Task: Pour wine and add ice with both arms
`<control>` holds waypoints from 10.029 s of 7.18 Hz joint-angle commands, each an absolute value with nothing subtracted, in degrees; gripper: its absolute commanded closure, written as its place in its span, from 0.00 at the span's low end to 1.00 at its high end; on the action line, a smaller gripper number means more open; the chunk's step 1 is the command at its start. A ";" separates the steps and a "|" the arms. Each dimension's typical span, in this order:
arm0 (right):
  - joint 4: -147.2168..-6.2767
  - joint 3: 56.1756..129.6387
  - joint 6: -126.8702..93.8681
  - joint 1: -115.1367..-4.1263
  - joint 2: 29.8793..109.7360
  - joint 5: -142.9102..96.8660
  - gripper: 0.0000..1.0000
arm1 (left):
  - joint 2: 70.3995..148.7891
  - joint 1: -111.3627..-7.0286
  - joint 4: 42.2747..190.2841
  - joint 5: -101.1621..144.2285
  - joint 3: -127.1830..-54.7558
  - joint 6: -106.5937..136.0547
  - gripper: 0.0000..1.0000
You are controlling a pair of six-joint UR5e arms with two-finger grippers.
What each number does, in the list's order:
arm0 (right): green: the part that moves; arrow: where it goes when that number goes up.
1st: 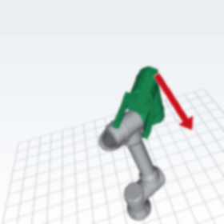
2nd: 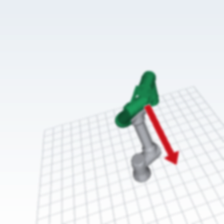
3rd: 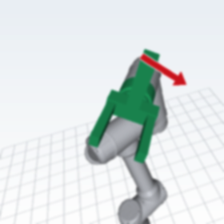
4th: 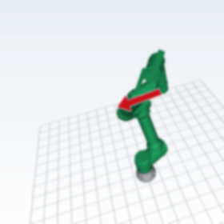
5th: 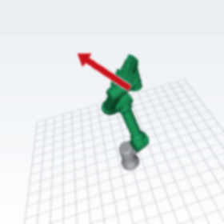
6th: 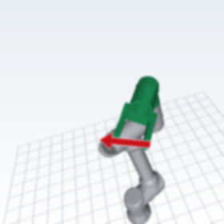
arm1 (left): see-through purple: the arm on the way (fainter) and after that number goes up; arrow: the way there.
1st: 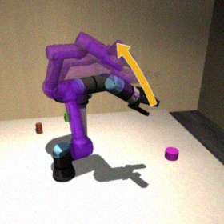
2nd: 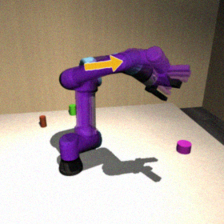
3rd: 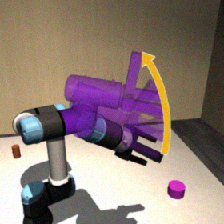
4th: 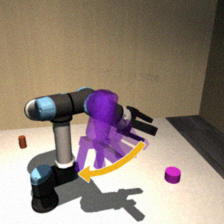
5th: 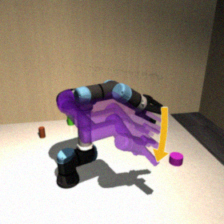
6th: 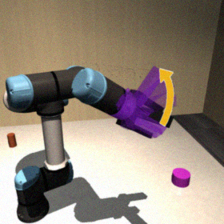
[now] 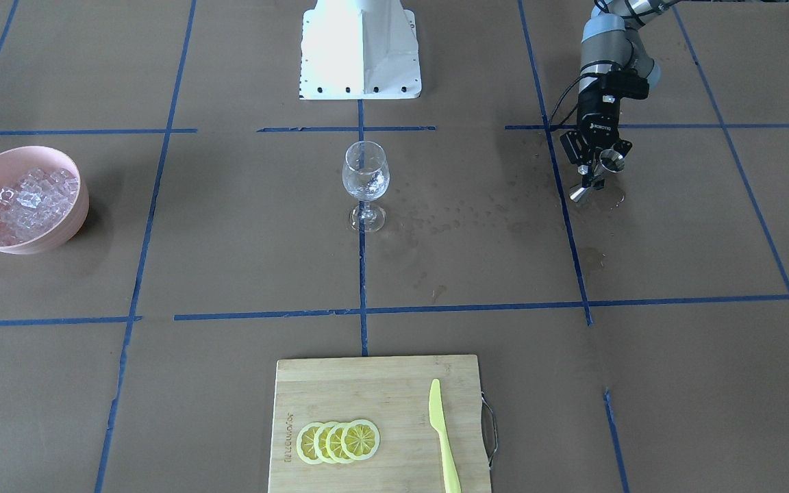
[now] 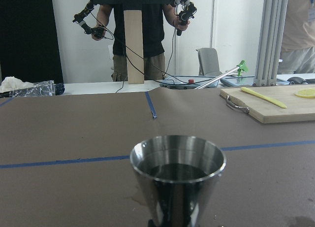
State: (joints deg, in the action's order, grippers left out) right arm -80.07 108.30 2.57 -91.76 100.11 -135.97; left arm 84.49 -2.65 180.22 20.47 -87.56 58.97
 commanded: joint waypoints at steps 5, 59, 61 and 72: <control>-80.07 108.19 2.55 -91.76 100.28 -135.97 0.00 | 90.24 -7.90 191.52 25.12 -90.79 24.08 1.00; -80.07 109.07 2.72 -94.66 103.89 -136.67 0.00 | 85.00 3.25 223.56 18.90 -95.80 -47.11 1.00; -80.07 109.25 2.64 -94.66 103.89 -136.67 0.00 | 81.06 5.78 230.06 18.90 -95.19 -44.13 1.00; -80.07 109.69 2.64 -94.66 103.89 -136.67 0.00 | 82.17 18.57 233.38 10.72 -98.43 -8.44 1.00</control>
